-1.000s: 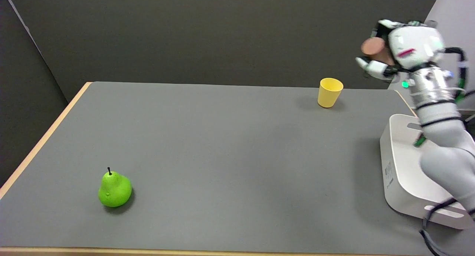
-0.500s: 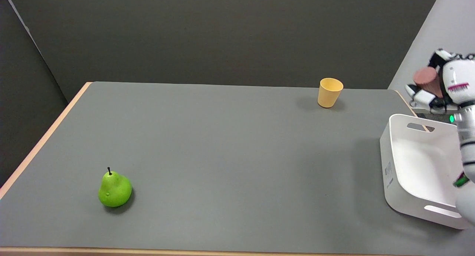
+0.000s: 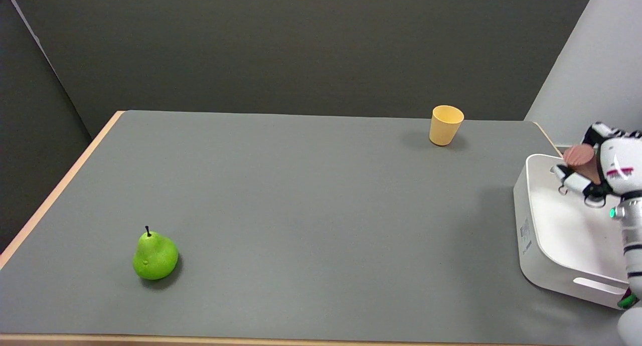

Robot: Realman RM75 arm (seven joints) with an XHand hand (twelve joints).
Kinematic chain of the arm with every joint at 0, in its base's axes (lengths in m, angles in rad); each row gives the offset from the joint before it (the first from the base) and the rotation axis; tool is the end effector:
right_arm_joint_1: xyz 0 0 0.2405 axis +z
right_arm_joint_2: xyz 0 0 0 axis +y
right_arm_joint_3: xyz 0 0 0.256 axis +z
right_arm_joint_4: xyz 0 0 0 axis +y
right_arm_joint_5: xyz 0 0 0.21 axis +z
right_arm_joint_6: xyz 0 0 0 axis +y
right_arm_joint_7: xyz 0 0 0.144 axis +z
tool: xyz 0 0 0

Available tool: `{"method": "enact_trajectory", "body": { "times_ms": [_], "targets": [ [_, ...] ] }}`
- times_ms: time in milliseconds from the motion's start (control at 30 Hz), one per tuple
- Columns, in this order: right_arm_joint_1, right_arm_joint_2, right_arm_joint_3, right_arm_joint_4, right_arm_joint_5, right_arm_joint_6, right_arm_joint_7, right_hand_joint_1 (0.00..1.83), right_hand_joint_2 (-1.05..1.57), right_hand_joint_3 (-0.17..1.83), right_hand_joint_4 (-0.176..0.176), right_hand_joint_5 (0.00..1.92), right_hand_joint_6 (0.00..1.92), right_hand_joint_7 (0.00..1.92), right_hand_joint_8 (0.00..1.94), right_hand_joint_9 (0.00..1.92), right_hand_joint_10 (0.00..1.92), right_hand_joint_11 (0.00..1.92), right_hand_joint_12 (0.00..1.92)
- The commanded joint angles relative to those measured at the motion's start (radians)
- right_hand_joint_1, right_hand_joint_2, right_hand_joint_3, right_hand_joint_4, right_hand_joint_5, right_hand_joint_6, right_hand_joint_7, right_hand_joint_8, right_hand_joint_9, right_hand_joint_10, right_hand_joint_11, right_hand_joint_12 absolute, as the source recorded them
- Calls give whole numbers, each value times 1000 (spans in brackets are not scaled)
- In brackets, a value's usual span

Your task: Place the wooden cylinder in the box.

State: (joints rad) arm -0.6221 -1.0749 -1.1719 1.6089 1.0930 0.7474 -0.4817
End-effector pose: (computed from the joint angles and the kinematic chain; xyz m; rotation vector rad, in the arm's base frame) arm -0.2129 -0.1615 0.5128 0.9017 0.3300 0.0833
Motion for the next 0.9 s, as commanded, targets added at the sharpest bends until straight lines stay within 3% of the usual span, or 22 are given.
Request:
{"method": "enact_trajectory", "body": {
  "times_ms": [33, 67, 133, 167, 233, 267, 433, 467, 500, 567, 667, 900],
  "targets": [
    [-38, 13, -194, -128, 111, 194, 13, 932, 1058, 488, 45, 688, 1545, 884, 1791, 864, 1750, 521, 1887],
    [-35, 15, -198, -129, 114, 200, 21, 922, 1132, 392, 5, 643, 1584, 832, 1717, 814, 1701, 407, 1872],
    [-27, 19, -211, -133, 119, 222, 62, 839, 927, 712, -18, 533, 1289, 691, 1509, 729, 1522, 298, 1853],
    [-24, 24, -218, -137, 119, 239, 112, 778, 809, 883, -19, 461, 1076, 596, 1317, 660, 1393, 258, 1822],
    [-16, 30, -233, -143, 119, 257, 222, 579, 738, 916, 5, 241, 534, 298, 471, 355, 949, 207, 1612],
    [-13, 33, -235, -146, 119, 263, 323, 505, 696, 969, 20, 190, 463, 230, 398, 275, 813, 199, 1515],
    [-22, 52, -228, -140, 108, 279, 499, 295, 625, 934, 56, 12, 238, 10, 128, 39, 568, 74, 1213],
    [-27, 63, -228, -131, 108, 290, 498, 270, 607, 932, 61, -1, 80, -1, -1, 1, 355, 23, 1018],
    [-32, 73, -233, -125, 108, 303, 499, 282, 596, 887, 56, -1, 5, -1, -1, -1, 175, -1, 920],
    [-35, 86, -246, -118, 108, 325, 499, 273, 577, 904, 53, -1, 2, -1, -1, -1, 100, -1, 857],
    [-39, 104, -264, -108, 97, 347, 501, 290, 641, 747, 53, -1, -1, -1, -1, -1, -1, -1, 750],
    [-46, 135, -271, -70, 52, 347, 630, 267, 650, 741, 49, -1, 0, -1, -1, -1, -1, -1, 632]
  ]
}}
